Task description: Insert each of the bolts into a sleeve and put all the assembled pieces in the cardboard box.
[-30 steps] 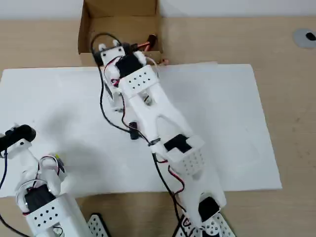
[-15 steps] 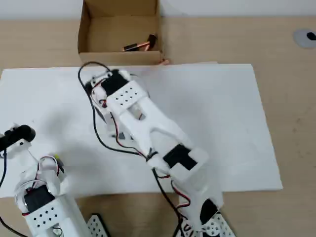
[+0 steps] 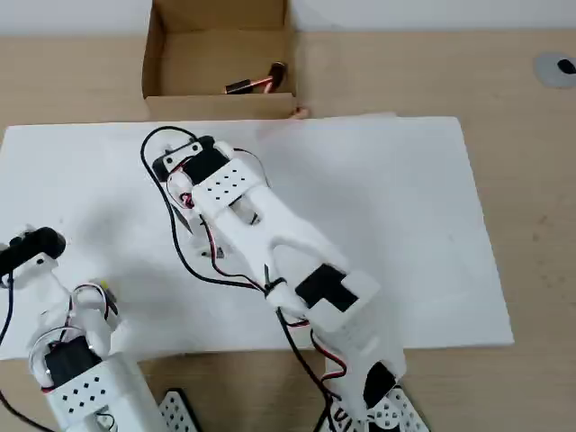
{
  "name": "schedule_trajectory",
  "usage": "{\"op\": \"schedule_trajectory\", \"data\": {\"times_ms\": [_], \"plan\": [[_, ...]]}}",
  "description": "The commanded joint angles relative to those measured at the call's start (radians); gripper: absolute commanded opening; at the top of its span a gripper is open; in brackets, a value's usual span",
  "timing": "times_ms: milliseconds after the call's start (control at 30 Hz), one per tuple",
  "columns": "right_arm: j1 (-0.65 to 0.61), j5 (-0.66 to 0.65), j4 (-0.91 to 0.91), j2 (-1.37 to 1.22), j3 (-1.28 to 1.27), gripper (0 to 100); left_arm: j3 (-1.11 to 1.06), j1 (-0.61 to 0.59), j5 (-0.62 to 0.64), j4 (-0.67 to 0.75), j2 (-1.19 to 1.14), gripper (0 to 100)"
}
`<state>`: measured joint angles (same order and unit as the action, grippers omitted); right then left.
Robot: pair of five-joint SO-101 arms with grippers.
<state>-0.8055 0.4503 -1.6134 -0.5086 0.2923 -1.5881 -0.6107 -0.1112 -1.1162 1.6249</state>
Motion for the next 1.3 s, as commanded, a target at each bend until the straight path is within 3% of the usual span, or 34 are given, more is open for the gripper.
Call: {"op": "schedule_trajectory", "data": {"times_ms": [0,567,933,1267], "plan": [[-0.008,-0.009,0.035,0.061,-0.005,17.8,0.021,0.011,0.002,-0.002,0.01,10],[0.077,-0.008,0.115,-0.122,-0.004,17.6,0.021,0.011,0.002,-0.003,0.01,10],[0.077,-0.009,0.035,-0.124,0.125,1.0,0.021,0.011,0.002,-0.003,0.01,10],[0.108,-0.009,-0.025,-0.117,0.248,1.1,0.021,0.011,0.0,-0.005,0.01,10]]}}
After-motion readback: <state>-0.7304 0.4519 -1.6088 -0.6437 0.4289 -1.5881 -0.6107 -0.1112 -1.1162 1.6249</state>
